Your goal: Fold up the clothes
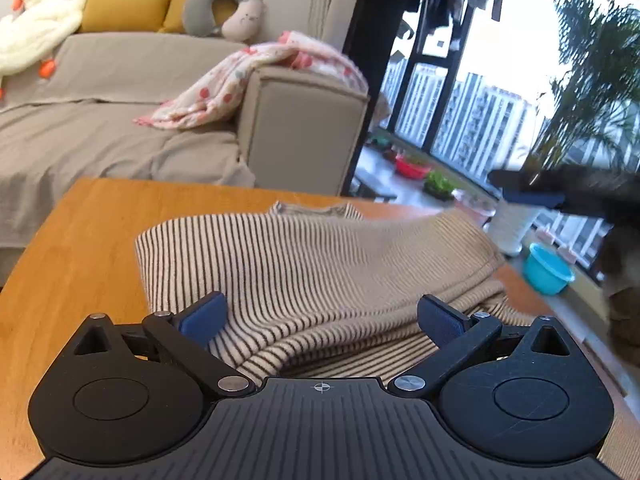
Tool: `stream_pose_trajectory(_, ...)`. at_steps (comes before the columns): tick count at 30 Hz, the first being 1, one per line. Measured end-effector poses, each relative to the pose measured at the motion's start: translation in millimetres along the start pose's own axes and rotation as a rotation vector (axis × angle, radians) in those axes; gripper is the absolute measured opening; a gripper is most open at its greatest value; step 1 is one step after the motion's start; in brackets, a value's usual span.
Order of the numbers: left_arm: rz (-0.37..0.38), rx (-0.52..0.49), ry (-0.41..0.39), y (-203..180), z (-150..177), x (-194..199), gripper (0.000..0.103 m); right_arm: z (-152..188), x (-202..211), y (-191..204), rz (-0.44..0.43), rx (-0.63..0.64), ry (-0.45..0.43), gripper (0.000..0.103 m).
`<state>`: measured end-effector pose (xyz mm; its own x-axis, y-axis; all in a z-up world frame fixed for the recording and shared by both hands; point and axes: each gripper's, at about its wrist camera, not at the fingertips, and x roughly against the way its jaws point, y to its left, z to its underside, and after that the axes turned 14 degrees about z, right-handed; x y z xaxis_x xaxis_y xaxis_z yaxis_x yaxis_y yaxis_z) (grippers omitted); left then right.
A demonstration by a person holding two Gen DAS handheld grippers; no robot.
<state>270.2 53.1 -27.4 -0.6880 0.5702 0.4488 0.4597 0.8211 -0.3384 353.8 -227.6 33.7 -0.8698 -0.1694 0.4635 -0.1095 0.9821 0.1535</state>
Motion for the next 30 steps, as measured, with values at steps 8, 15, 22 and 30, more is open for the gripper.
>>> stream_pose_trajectory(8, -0.020, -0.053, 0.062, -7.3, 5.4, -6.1, 0.103, 33.6, -60.9, -4.8, -0.029, -0.170, 0.202, 0.087)
stream_pose_trajectory(15, -0.017, -0.058, 0.069, -7.5, 6.8, -5.0, 0.103, 46.4, -58.1, -1.9, -0.030, -0.121, 0.170, 0.089)
stream_pose_trajectory(22, -0.016, -0.058, 0.072, -2.7, 1.9, -8.7, 0.103, 51.4, -51.1, 1.5, -0.057, -0.080, 0.149, 0.103)
stream_pose_trajectory(30, -0.011, -0.055, 0.074, -1.6, 0.8, -8.9, 0.103, 56.2, -45.7, -2.4, -0.070, -0.109, 0.126, 0.103)
